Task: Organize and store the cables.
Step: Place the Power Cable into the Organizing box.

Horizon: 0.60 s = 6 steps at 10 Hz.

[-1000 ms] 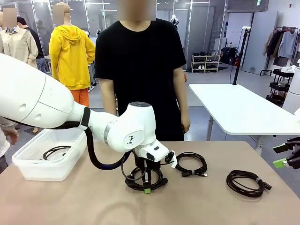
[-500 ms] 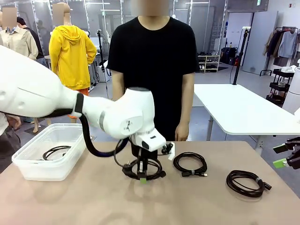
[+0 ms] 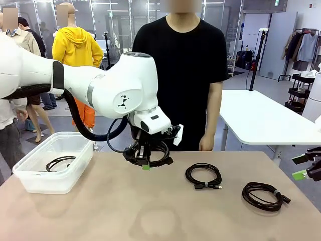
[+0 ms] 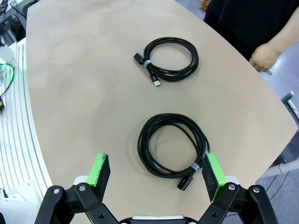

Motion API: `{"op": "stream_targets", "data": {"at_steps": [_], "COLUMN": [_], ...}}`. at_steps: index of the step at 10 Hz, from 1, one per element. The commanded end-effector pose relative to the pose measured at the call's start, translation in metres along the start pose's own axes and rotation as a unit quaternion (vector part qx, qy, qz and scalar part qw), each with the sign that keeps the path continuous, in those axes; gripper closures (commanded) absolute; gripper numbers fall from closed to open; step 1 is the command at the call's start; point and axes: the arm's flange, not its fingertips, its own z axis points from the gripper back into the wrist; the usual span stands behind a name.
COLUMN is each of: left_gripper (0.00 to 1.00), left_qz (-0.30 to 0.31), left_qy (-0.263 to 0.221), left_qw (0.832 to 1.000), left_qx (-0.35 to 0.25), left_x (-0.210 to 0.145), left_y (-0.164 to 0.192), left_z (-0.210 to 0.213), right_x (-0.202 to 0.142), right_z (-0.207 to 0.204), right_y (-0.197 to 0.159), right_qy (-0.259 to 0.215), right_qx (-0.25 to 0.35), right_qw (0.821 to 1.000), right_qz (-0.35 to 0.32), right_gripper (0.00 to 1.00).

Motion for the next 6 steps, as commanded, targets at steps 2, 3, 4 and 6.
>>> {"op": "stream_targets", "data": {"at_steps": [2,3,4,6], "left_gripper": [1.0,1.0,1.0,0.82], "left_qz": [0.0,0.0,0.0,-0.025], "left_qy": [-0.001,-0.001,-0.001,-0.015], "left_qw": [1.0,1.0,1.0,1.0], "left_qx": [-0.004,-0.004,-0.004,-0.005], "left_x": [0.001,0.001,0.001,-0.018], "left_y": [0.003,0.003,0.003,0.006], "left_z": [-0.003,-0.003,-0.003,0.009], "right_x": [0.002,0.002,0.002,0.002], "right_z": [0.002,0.002,0.002,0.002], "right_y": [-0.002,-0.002,-0.002,-0.002], "right_qy": [0.005,0.005,0.005,0.005], "right_qx": [0.002,0.002,0.002,0.002], "right_qw": [1.0,1.0,1.0,1.0], "right_qz": [-0.006,-0.006,-0.006,-0.006], "right_gripper": [0.0,0.0,0.0,0.0]}}
